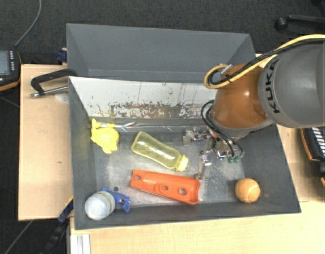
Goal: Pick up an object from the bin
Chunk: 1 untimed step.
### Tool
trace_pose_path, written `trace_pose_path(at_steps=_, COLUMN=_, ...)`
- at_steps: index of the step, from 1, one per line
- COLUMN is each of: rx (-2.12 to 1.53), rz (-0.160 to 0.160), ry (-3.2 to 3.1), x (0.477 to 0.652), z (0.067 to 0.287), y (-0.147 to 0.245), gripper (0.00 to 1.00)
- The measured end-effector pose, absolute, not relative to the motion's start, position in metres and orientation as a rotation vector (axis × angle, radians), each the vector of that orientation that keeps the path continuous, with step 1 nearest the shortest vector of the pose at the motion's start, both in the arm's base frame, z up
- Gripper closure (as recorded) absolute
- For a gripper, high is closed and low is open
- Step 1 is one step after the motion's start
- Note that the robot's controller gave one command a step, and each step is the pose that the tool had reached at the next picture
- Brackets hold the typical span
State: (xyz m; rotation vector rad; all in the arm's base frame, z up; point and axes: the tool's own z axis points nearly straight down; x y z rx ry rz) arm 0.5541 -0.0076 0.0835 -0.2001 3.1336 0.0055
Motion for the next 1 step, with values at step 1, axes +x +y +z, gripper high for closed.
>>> trace_pose_path(at_steps=1, rx=0.038, rz=0.002, ry=3.135, x=0.5574, z=0.0755, y=-0.0155, gripper=0.0)
